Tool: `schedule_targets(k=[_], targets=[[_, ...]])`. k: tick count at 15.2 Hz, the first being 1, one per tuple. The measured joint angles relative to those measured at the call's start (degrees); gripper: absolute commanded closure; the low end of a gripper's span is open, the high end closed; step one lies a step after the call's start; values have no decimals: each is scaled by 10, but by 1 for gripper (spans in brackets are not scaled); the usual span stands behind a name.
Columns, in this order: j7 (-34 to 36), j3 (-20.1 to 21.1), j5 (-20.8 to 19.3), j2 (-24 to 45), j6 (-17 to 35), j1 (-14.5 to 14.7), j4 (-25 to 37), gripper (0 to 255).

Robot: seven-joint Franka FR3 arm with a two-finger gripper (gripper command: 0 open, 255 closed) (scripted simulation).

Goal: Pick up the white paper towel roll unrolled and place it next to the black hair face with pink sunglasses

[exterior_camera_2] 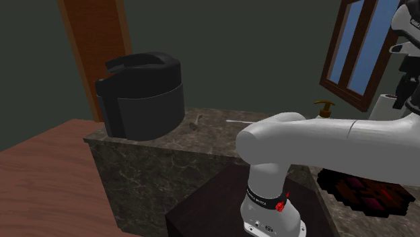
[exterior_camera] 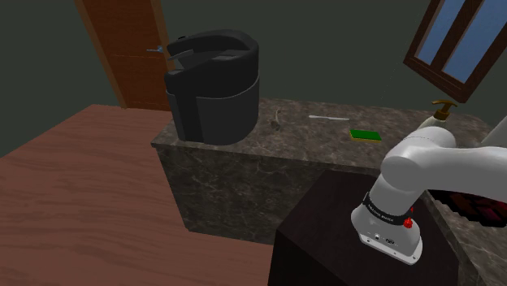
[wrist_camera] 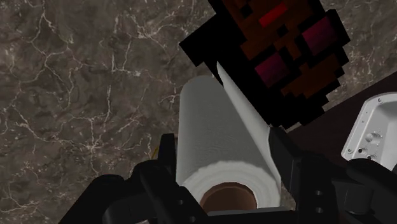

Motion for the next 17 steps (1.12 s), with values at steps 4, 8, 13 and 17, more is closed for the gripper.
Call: schedule_targets(k=[4,8,13,17], targets=[[-64,-47,-38,8,4,39,88,255],[-123,-90,-70,16,7,88,183,255],[-210,-147,-110,21,11,166,330,255],[-224,-166,-125,8,25,178,346,255]])
